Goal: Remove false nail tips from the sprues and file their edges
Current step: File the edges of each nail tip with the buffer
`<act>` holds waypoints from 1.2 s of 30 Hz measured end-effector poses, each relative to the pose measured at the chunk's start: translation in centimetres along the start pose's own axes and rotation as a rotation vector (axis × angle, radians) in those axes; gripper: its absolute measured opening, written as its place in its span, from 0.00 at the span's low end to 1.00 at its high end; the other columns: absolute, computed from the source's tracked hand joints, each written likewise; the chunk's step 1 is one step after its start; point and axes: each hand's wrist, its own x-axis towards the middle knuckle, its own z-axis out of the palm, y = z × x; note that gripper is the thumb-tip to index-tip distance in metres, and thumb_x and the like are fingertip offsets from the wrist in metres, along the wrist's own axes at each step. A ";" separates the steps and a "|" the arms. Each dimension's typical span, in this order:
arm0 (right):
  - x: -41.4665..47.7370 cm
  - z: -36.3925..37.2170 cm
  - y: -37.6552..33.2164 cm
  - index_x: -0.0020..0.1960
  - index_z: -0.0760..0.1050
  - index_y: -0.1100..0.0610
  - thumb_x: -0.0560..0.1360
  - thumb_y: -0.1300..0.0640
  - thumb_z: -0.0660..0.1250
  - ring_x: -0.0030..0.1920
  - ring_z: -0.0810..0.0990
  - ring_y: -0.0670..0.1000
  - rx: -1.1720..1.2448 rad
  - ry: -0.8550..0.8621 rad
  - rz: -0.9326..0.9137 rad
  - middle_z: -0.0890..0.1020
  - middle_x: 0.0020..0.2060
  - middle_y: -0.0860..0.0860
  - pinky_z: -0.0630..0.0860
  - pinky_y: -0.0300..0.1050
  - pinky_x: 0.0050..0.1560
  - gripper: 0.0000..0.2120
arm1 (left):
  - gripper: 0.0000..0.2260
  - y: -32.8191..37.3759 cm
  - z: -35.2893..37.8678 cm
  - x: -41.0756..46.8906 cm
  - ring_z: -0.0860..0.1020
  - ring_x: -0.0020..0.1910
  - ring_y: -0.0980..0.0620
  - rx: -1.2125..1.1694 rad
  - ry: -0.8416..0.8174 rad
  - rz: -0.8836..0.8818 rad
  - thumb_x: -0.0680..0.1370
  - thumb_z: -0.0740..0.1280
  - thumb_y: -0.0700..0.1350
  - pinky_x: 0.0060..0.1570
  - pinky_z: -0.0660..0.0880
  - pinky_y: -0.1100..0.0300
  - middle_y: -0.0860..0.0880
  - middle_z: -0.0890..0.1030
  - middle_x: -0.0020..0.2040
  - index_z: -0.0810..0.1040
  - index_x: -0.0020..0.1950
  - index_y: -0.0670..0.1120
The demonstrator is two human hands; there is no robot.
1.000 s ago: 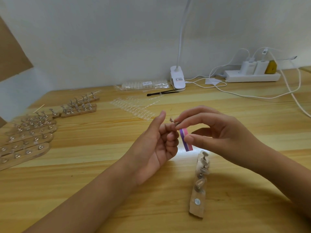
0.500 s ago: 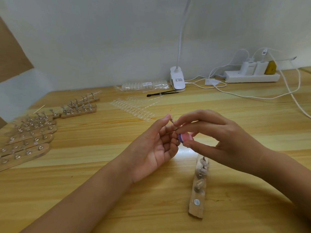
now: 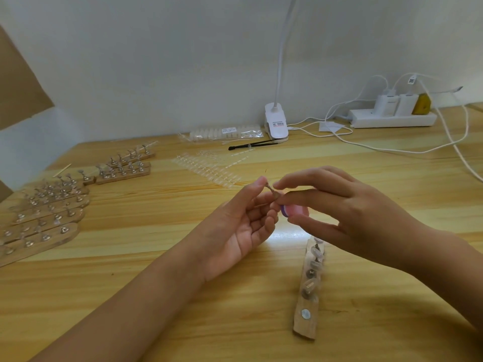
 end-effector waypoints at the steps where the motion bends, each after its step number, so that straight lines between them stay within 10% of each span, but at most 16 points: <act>1: 0.0 0.0 0.0 0.59 0.81 0.56 0.79 0.52 0.63 0.58 0.78 0.49 0.031 0.009 0.021 0.79 0.59 0.51 0.79 0.47 0.54 0.13 | 0.14 0.0 0.0 0.0 0.78 0.34 0.56 -0.013 -0.001 0.005 0.65 0.76 0.53 0.37 0.79 0.67 0.47 0.80 0.38 0.86 0.41 0.44; 9: 0.5 -0.1 -0.5 0.55 0.82 0.56 0.74 0.56 0.68 0.56 0.81 0.45 0.519 0.067 0.272 0.80 0.57 0.48 0.79 0.37 0.50 0.11 | 0.09 -0.1 -0.2 0.1 0.79 0.36 0.55 -0.005 0.010 0.064 0.66 0.78 0.47 0.39 0.80 0.66 0.46 0.81 0.41 0.87 0.42 0.44; 31: 0.3 0.4 -0.4 0.57 0.82 0.57 0.78 0.53 0.65 0.56 0.73 0.40 0.153 0.026 0.112 0.78 0.55 0.45 0.71 0.33 0.59 0.12 | 0.11 -0.7 -0.4 0.5 0.78 0.35 0.59 0.261 -0.025 0.160 0.68 0.75 0.54 0.40 0.77 0.68 0.52 0.81 0.38 0.87 0.42 0.48; 36: 0.6 0.0 -0.8 0.56 0.82 0.58 0.75 0.56 0.67 0.53 0.80 0.42 0.427 0.065 0.238 0.81 0.55 0.48 0.78 0.35 0.51 0.11 | 0.07 -0.7 -0.6 0.6 0.77 0.35 0.58 0.206 0.014 0.193 0.71 0.75 0.51 0.38 0.77 0.67 0.52 0.80 0.37 0.87 0.43 0.48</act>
